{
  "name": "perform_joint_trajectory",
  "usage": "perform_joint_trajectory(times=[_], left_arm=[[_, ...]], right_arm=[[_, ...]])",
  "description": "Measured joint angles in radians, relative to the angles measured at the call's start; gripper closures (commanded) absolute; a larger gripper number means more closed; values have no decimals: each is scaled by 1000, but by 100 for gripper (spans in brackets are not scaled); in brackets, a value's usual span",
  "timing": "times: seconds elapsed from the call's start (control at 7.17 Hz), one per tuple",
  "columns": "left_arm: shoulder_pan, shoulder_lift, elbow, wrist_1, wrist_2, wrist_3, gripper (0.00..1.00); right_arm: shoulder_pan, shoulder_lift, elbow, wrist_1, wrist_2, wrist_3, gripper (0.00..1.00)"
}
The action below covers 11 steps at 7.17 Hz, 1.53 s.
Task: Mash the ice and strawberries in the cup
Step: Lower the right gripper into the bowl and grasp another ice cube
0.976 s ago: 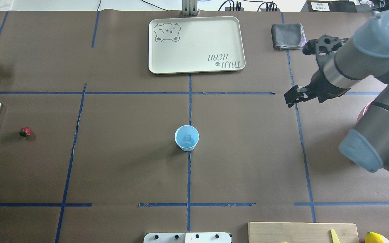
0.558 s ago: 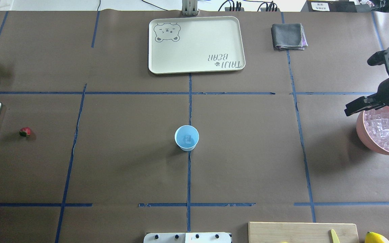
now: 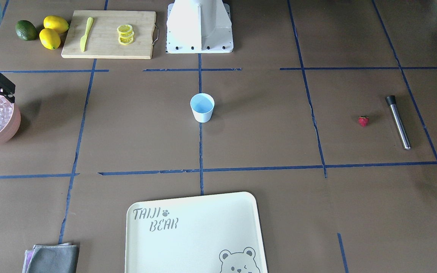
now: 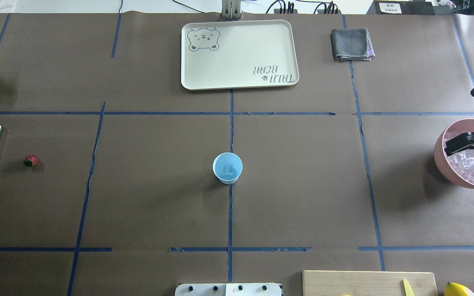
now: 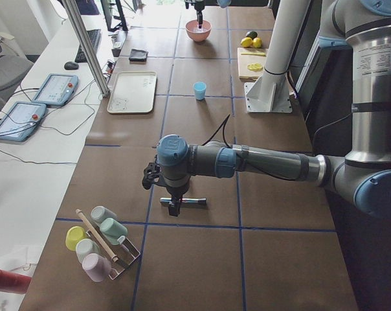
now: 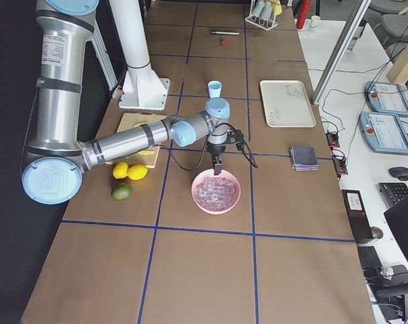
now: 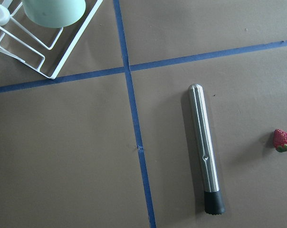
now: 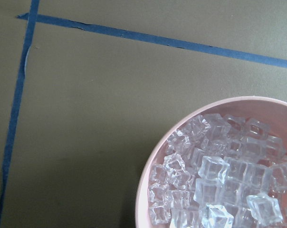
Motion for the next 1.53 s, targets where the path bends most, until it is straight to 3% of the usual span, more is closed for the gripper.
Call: perform_joint_trajectory(times=[0.28,0.7,1.53], left_arm=[[1,0,0,-1,0,1,0],[1,0,0,-1,0,0,0],[3,0,1,-1,0,0,0]], right_arm=[[0,-24,-20,58,0,2,3],[0,-79,-108,260,0,30,5],[-3,-82,-130,276,-7,70,11]])
